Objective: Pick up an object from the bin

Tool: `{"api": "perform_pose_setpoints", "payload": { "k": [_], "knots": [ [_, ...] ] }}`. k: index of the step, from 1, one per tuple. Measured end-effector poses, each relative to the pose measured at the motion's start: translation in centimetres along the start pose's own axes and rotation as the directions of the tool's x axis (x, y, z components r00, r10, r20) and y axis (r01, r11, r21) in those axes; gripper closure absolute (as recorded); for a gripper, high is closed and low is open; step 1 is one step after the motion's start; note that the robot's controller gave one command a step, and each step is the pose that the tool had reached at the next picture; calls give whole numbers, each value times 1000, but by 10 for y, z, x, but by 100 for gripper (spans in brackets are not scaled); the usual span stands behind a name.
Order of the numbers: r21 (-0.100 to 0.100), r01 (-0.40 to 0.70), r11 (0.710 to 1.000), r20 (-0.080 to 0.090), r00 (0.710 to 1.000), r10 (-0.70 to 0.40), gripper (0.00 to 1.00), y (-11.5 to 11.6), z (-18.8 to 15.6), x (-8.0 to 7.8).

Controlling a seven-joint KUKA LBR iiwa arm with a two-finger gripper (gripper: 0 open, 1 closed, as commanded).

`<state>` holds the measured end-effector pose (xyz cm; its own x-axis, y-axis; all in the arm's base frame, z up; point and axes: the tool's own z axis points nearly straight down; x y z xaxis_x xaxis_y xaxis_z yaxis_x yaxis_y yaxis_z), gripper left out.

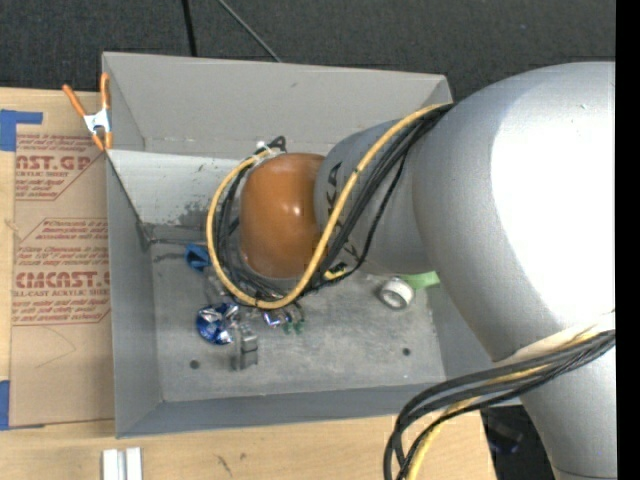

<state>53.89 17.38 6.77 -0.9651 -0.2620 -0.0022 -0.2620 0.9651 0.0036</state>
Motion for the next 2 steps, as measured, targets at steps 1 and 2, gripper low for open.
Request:
{"api": "perform_pose_setpoints", "payload": {
  "k": [1, 2],
  "knots": [
    [-1, 0, 1000, -2, 1000, 0, 100, 0, -1, 0],
    [2, 1, 1000, 5, 1000, -1, 100, 1, -57, -2]
  ]
}}
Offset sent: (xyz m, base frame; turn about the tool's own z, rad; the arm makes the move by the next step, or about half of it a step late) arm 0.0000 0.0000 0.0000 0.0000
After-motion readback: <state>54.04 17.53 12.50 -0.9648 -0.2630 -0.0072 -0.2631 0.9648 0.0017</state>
